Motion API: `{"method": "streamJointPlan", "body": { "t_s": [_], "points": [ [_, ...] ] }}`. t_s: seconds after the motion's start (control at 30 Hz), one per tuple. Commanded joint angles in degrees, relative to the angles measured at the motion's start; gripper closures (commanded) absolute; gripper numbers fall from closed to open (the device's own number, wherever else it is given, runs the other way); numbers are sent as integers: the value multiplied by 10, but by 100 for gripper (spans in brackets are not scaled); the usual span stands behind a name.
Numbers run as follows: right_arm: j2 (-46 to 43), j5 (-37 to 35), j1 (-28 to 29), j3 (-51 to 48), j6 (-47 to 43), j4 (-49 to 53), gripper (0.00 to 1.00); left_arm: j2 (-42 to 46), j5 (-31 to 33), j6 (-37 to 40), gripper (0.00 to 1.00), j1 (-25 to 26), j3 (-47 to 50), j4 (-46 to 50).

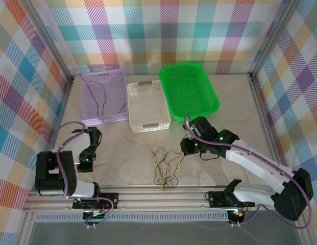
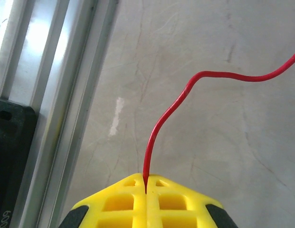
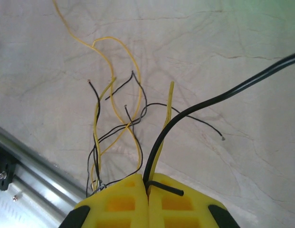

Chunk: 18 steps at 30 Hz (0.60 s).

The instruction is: Untangle the cables

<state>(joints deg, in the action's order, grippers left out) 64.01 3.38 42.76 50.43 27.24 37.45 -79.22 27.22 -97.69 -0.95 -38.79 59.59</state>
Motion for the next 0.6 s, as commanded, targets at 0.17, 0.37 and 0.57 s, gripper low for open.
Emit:
{"method": "streamJointPlan", "body": {
  "t_s": [0.17, 0.37, 0.57],
  "points": [
    [-56, -6, -115, -33, 53, -39, 100, 91, 59, 45, 100, 61, -17, 38],
    [-72, 24, -229, -71, 92, -84, 100, 143, 71, 45, 100, 116, -29, 66],
    [-41, 22, -304, -88, 121, -134, 100, 173, 118, 43, 100, 187, -60, 111]
  ]
}}
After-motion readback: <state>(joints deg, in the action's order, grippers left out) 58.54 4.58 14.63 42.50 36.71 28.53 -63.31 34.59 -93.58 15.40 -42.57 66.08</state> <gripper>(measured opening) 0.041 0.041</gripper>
